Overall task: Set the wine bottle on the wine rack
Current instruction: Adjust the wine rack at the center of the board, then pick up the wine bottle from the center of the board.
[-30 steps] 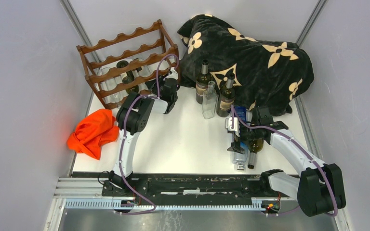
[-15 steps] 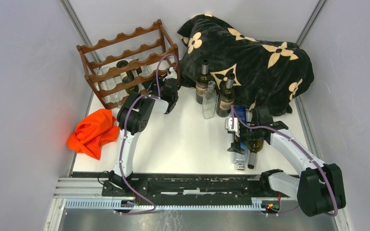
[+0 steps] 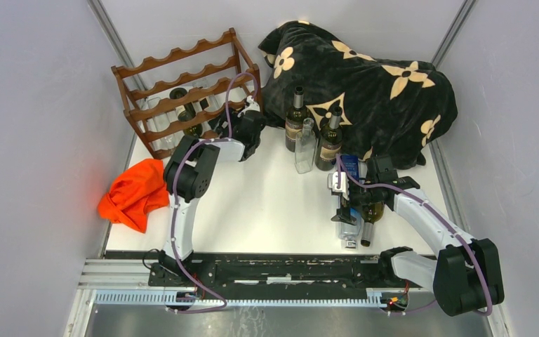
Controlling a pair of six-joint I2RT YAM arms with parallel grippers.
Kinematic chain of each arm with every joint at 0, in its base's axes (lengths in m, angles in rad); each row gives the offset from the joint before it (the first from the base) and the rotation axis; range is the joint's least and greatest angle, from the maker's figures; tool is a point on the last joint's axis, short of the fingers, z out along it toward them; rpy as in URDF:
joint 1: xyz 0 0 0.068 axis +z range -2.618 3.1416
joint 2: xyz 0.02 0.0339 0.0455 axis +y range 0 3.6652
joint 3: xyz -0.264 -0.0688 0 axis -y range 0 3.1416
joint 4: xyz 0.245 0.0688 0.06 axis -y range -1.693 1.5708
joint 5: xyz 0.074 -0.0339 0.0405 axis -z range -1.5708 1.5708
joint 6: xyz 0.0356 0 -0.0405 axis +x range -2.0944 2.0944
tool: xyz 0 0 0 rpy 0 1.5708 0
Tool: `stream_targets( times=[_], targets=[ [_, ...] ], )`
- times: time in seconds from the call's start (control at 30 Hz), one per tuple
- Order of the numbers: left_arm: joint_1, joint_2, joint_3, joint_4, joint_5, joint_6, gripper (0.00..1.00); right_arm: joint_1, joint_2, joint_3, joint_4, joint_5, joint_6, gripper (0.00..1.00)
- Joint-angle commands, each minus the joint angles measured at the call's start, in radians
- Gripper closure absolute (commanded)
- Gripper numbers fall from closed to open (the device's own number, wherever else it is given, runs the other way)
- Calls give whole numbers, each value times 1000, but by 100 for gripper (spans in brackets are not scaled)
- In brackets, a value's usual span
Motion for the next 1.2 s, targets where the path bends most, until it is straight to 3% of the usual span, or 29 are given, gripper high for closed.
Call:
stream_targets(
  times=[0.0,0.57,0.77,1.07,1.17],
  targets=[
    [-13,-98,43,-180,83,-180,12,3,-17,46,-4,-17,-17,2],
    [-81,-271,-69,-328,230,-261,15,4,-27,46,-7,-16,-20,2],
    [-132,-380,-68,-462,291,-349,17,4,-33,46,-5,-14,-20,2],
    [-145,-796,-272,-573,632,-634,17,3,-59,39,8,14,-18,2],
    [-145,-955,-365,-566,780,-713,12,2,-67,36,15,30,-17,2]
  ],
)
